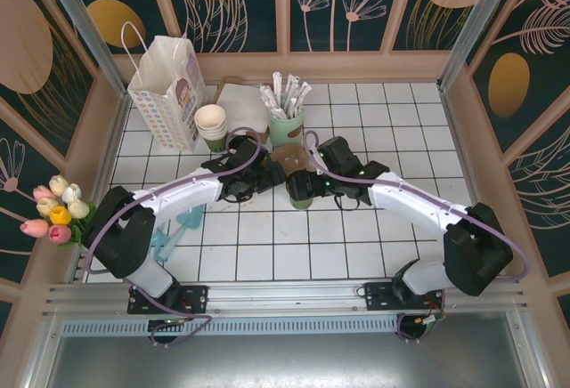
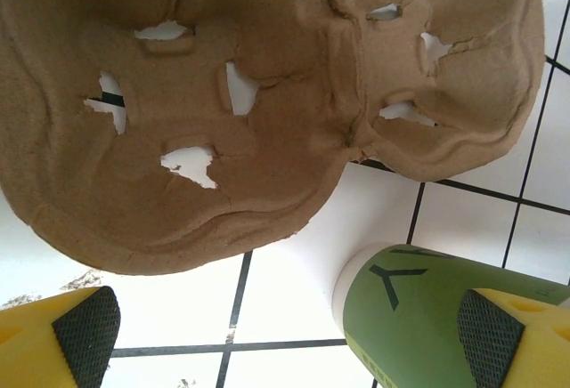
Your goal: Pack the takeout coffee
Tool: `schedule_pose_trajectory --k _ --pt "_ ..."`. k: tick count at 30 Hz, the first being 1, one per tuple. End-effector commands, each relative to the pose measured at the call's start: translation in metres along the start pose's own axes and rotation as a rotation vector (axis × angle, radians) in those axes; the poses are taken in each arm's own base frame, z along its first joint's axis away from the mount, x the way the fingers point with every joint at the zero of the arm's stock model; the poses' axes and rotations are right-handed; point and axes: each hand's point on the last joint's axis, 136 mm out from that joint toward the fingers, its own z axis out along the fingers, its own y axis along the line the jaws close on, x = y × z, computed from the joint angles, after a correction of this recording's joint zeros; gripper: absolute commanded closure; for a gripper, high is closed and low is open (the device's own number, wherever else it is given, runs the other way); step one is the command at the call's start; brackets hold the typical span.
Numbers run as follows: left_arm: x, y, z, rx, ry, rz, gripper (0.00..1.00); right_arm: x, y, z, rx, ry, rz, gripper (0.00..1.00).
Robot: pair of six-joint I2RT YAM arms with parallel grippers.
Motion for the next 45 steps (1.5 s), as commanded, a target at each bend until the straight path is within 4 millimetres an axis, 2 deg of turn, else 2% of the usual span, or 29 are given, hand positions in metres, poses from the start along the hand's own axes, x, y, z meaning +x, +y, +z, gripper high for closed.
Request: schedule_pose_trajectory --k 1,6,15,22,26,31,35,39,41,42,45 --pt "0.004 -0.002 0.008 0.004 0.025 -0.011 0.01 -0.002 -0.001 0.007 0.014 -0.017 -0.051 0.01" --pt "0.004 -0.004 0.010 0.011 0.029 -0.010 0.01 0.000 0.002 0.012 0.010 -0.004 -0.094 0.01" --pt "0.004 -0.004 0.008 0.018 0.025 -0.014 0.01 0.008 -0.004 0.020 0.056 0.033 -0.144 0.01" --pt "0.005 -0.006 0.008 0.026 0.030 -0.011 0.01 0.008 -0.004 0.019 0.058 0.037 -0.149 0.01" --pt "0.006 -0.006 0.009 0.026 0.033 -0.011 0.01 0.008 -0.009 0.018 0.092 0.036 -0.148 0.01" --pt "0.003 -0.008 0.005 0.034 0.020 -0.004 0.01 0.006 -0.014 0.014 0.118 0.035 -0.137 0.10" --pt "-0.006 -0.011 -0.006 0.045 -0.028 -0.001 0.01 -0.007 -0.017 0.003 0.096 -0.011 -0.083 0.17" --pt "-0.020 -0.019 -0.027 0.084 -0.110 0.002 0.01 -0.025 -0.040 -0.007 0.116 -0.059 0.017 0.20" --pt "-0.024 -0.015 -0.034 0.091 -0.151 0.012 0.01 -0.037 -0.057 -0.011 0.139 -0.092 0.071 0.21" --pt "-0.027 -0.015 -0.038 0.091 -0.173 0.020 0.01 -0.045 -0.075 -0.015 0.168 -0.110 0.115 0.21" --pt "-0.039 -0.010 -0.051 0.077 -0.249 0.023 0.01 -0.064 -0.103 -0.016 0.226 -0.126 0.162 0.21"
